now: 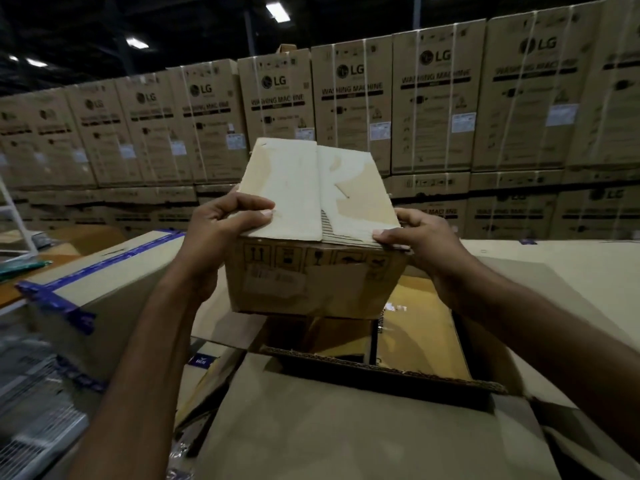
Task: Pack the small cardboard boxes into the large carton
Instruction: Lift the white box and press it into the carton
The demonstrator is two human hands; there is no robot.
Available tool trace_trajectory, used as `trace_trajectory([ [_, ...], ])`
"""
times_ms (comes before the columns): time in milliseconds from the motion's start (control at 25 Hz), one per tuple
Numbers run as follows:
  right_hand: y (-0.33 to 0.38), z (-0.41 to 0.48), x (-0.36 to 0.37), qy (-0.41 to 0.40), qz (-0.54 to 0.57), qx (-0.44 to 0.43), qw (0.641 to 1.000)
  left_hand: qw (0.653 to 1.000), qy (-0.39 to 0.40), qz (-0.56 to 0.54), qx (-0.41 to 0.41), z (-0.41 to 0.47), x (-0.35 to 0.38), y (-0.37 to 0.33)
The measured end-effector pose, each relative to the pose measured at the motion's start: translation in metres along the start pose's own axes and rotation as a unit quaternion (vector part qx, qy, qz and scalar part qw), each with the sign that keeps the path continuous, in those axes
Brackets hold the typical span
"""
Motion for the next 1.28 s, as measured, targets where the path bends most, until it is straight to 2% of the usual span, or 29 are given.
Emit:
trace_trajectory([
  [160, -0.001, 0.003, 0.004, 0.002, 0.01, -0.016, 1.0, 1.0, -0.013, -0.006, 0.002, 0.001, -0.001, 0.01],
  [280, 0.007, 0.003, -0.009, 0.005, 0.073, -0.05, 0.996, 0.998, -0.011, -0.067, 0.01, 0.01, 0.004, 0.01],
  [400, 0.018, 0.006, -0.028, 0.042, 0.138, -0.046, 0.988, 0.992, 0.005, -0.126, 0.018, 0.018, 0.028, 0.014],
  [560, 0.015, 0.002, -0.058, 0.002, 0.183, -0.026, 0.983, 0.992, 0.031, -0.115, 0.047, 0.026, 0.069, 0.014],
  [680, 0.008, 0.0, -0.086, 0.004, 0.17, -0.054, 0.984, 0.987, 0.041, -0.135, 0.074, 0.032, 0.086, 0.012],
  [840, 0.025, 0.0, -0.106, 0.051, 0.094, -0.078, 0.991, 0.976, 0.048, -0.212, 0.034, 0.032, 0.108, 0.014],
  [920, 0.024, 0.0, -0.106, 0.019, 0.11, -0.081, 0.99, 0.976, 0.059, -0.202, 0.046, 0.032, 0.117, 0.013],
  [1040, 0.006, -0.007, -0.106, -0.035, 0.21, -0.064, 0.975, 0.977, 0.094, -0.178, 0.072, 0.034, 0.118, 0.002],
  [1160, -0.003, -0.005, -0.114, -0.073, 0.138, -0.059, 0.986, 0.972, 0.104, -0.198, 0.069, 0.035, 0.108, -0.007],
  [1280, -0.003, -0.003, -0.117, -0.017, 0.067, 0.007, 0.998, 0.966, 0.082, -0.245, 0.018, 0.035, 0.108, -0.005],
])
Point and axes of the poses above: each hand's wrist, its own z-axis towards the middle knuckle, its own x-axis out of the palm, y = z × x, the point moved 3 cm from there along z, towards the middle knuckle, and after that the axes turned 15 degrees about z, right-handed, at the moved point
